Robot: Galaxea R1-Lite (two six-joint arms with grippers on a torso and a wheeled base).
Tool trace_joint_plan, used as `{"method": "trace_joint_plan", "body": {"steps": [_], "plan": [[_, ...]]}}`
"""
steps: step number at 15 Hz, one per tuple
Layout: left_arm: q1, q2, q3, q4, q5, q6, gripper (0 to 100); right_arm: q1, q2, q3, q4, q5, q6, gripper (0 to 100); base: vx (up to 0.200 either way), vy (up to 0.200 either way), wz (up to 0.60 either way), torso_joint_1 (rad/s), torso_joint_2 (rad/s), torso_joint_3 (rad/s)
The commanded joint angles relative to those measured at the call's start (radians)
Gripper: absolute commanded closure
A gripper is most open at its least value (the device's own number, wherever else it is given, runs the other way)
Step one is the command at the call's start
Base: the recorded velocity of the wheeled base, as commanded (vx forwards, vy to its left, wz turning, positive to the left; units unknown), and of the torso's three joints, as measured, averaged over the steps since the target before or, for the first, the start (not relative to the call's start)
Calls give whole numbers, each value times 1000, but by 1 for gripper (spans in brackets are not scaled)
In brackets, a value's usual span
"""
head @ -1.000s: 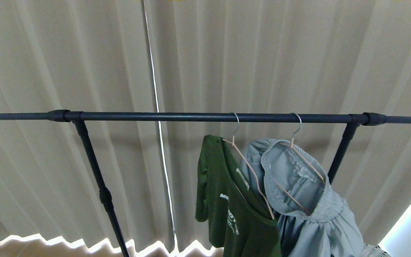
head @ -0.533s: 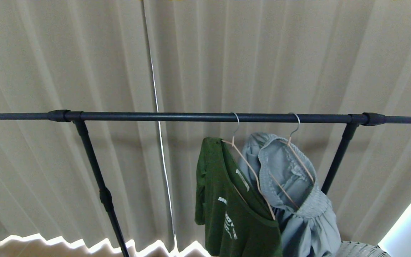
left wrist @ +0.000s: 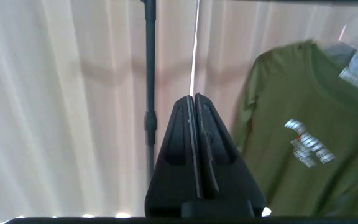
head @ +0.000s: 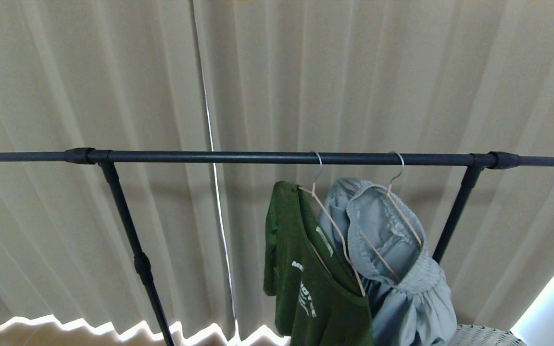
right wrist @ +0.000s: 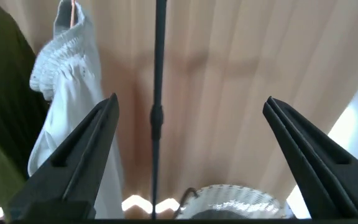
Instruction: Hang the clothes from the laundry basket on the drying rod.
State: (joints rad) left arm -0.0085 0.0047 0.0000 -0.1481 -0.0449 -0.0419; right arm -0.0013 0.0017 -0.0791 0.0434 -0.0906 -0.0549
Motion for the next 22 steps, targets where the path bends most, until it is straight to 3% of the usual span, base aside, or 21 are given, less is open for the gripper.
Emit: {"method": "trace_joint_plan", "body": {"steps": [1, 8, 22], "plan": [[1, -5, 0, -1, 7, -7, 100, 0, -2, 73, -31, 6, 43, 0, 0, 0, 0, 0, 0, 0], [1, -5, 0, -1, 8, -7, 100, 0, -2, 71, -22, 74, 38, 0, 0, 0, 0, 0, 0, 0], [1, -5, 0, -1, 8, -7, 100, 0, -2, 76, -34, 71, 49, 0, 0, 0, 0, 0, 0, 0]]}}
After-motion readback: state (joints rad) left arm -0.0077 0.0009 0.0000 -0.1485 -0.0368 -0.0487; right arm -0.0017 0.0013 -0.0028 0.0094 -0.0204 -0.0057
